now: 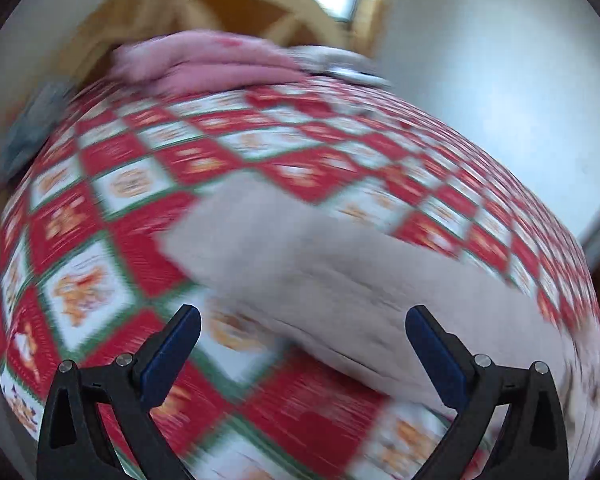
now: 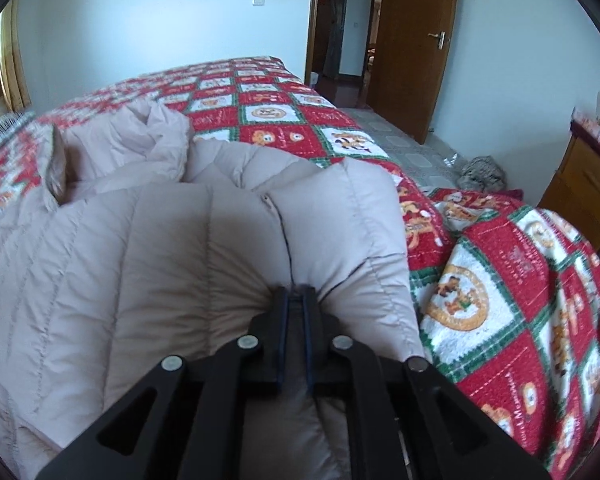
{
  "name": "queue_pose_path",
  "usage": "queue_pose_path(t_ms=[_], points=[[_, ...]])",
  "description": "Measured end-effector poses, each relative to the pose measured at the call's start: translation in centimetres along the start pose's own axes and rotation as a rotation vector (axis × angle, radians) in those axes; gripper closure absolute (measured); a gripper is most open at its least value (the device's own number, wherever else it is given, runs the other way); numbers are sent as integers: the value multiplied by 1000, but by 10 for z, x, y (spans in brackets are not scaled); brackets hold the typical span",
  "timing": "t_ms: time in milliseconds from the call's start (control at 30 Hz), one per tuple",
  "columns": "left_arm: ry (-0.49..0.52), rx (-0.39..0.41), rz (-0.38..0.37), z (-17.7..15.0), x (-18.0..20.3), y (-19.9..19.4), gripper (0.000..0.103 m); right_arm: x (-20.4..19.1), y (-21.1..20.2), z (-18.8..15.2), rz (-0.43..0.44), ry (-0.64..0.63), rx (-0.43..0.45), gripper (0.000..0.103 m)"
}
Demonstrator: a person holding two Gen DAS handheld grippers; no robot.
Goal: Fold large clothes
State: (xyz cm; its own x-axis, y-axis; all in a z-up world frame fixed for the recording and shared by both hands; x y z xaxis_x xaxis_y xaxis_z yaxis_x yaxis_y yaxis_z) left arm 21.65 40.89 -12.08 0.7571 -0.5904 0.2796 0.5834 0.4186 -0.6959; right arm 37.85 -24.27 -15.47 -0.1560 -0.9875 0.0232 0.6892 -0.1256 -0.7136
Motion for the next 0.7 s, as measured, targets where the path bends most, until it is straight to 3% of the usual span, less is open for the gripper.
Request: queue_pose_path(t_ms=[100, 233, 267, 333, 400, 467, 600, 700], points=[[-188, -53, 16, 14, -43, 26, 1, -1, -1, 1, 35, 12, 9, 79], [-377, -96, -35, 15, -74, 47, 1, -9, -4, 0, 116, -11, 25, 25], [-370, -76, -24, 16, -71, 46, 1, -13, -3, -1, 104, -29, 24, 19], [-273, -46, 37, 22, -55, 48, 1, -18, -2, -1, 79, -53, 20, 18], [-166, -64, 92, 23, -38, 58, 1, -20, 0, 0, 74, -57, 16, 17], [-124, -80, 132, 22, -35, 69, 1, -20, 2, 0, 74, -59, 13, 16], [-51, -30, 225, 12, -25, 77, 1, -21, 2, -1, 71, -67, 9, 14], [-12, -19, 235, 9, -21, 79, 1, -22, 3, -2, 73, -70, 6, 12]])
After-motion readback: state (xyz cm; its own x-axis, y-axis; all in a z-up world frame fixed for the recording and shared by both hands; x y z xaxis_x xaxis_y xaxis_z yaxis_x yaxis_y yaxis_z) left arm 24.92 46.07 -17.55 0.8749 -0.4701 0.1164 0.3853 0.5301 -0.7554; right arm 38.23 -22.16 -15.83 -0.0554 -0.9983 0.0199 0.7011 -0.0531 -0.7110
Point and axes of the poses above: each gripper's, at about its wrist camera, not at the fingertips, and y roughly the way its jaws point, x to its right, z to its top, the point moved 1 cm from there along y, roughly the way its jaws point, and after that the axes turned 1 degree about -z, right-handed, at the moved point
